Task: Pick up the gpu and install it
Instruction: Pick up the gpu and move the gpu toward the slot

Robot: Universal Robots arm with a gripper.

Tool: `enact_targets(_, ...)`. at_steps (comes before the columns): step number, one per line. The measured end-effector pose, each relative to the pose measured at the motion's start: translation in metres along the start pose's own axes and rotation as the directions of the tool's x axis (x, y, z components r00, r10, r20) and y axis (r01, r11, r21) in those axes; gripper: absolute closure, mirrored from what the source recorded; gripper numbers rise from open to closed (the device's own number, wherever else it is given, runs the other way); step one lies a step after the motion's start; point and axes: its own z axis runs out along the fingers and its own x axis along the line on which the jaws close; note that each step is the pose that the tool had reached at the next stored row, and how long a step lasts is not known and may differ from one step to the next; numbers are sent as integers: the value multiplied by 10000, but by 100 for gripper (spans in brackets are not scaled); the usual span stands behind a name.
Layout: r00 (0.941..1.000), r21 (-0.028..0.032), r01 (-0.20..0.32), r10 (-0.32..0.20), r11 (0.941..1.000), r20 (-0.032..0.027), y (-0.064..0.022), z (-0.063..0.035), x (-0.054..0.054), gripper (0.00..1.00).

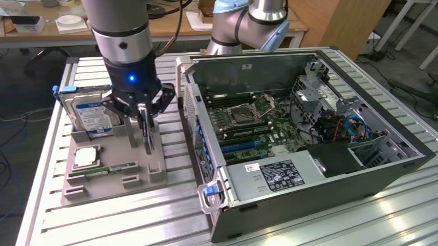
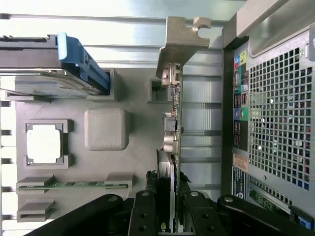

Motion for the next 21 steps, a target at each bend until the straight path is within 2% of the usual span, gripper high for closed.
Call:
enact_targets(8,10000,-5,31,-31,10000,-2,12,-226,-10,74)
enact_targets(13,10000,-44,39,-39,10000,-3,18,-351,-16,74)
enact_targets(21,10000,-102,41,-41,9999,-4,24,-488,-22,74)
